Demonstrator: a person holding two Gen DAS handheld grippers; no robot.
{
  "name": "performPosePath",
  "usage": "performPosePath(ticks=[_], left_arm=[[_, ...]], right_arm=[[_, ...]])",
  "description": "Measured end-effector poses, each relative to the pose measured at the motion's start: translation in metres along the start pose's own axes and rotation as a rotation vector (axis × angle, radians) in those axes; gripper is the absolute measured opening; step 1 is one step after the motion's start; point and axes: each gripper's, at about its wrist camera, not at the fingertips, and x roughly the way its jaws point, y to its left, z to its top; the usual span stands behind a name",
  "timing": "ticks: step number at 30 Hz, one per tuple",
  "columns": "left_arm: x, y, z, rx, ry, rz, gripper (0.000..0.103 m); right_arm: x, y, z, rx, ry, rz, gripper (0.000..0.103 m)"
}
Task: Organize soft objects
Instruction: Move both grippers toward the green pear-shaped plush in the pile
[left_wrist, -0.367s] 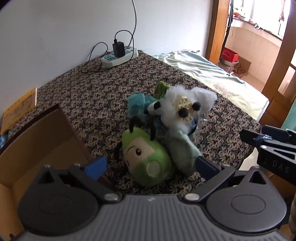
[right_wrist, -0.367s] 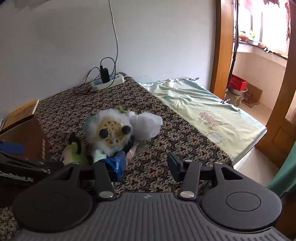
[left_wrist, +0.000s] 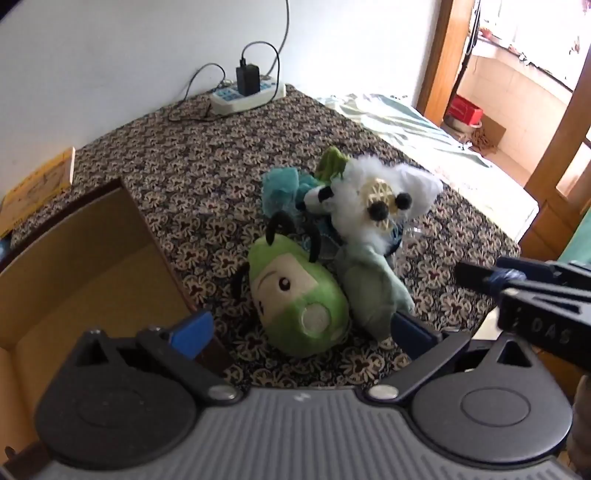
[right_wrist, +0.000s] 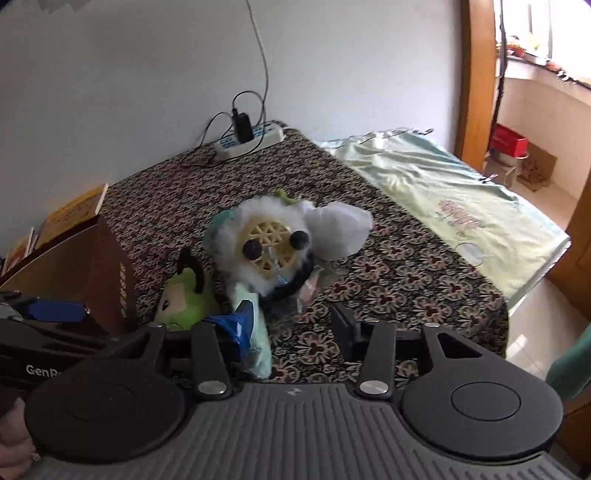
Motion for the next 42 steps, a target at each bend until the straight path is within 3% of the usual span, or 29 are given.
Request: performPosePath(ticks=[7,15,28,37,42], left_arm=[[0.007,0.000,0.025,-0.062,-0.001,0.084,0.102],[0.025,-0.004,0.037,-0.147,0.041,0.114,0.102],[0.040,-0.028,0.055,-0.190,0.040,0.212,0.102],[0.047,-0.037,0.053,-0.238,0.042,0.285,0.102],[0.044,-0.027,0.047,-0.313,0.047,0.272,0.102]], right_arm=[[-0.005,-0.016,0.013,-0.020,0.043,0.096,0.030],[0.013,-0.034,0.036,-0.062,0.051,0.139,0.030],[0.044,-0.064,0.051,-0.063,0.109,0.263,0.030],[0.061,-0.081,0.056,-0.073,0.157,0.354,0.030],[0.068,-0.085,0.053,-0.058,0.198,0.398,0.030]])
